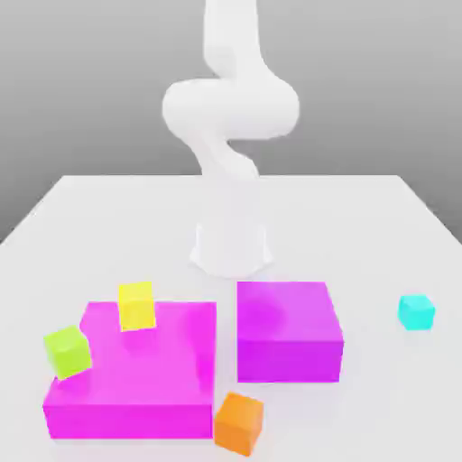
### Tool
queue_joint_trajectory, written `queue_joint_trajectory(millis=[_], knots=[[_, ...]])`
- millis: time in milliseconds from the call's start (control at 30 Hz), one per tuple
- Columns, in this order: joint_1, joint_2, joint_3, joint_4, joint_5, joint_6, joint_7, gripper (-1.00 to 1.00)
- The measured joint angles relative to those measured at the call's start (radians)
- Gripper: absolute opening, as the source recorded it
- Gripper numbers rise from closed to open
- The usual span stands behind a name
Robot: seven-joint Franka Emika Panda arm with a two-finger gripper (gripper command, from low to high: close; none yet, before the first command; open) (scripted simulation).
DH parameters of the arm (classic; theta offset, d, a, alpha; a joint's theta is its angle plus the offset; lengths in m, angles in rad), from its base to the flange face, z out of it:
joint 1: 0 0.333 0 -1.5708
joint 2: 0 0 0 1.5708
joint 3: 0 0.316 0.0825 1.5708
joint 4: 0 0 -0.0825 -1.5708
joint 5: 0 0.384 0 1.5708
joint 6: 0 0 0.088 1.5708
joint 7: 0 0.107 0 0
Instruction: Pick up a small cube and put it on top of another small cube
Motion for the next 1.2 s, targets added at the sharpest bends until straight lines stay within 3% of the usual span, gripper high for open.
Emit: queue_joint_trajectory(millis=[400,533,633,733,933,967,1200], knots=[[0.110,0.423,0.387,-0.216,0.034,0.264,0.425,0.00],[0.147,0.573,0.512,-0.287,-0.025,0.351,0.615,0.00],[0.203,0.697,0.567,-0.339,-0.124,0.414,0.797,0.00],[0.313,0.823,0.537,-0.379,-0.259,0.473,0.991,0.00],[0.562,1.043,0.236,-0.328,-0.586,0.612,1.262,0.00],[0.594,1.065,0.199,-0.321,-0.614,0.628,1.285,-1.00],[0.592,1.065,0.200,-0.321,-0.618,0.629,1.288,-1.00]])
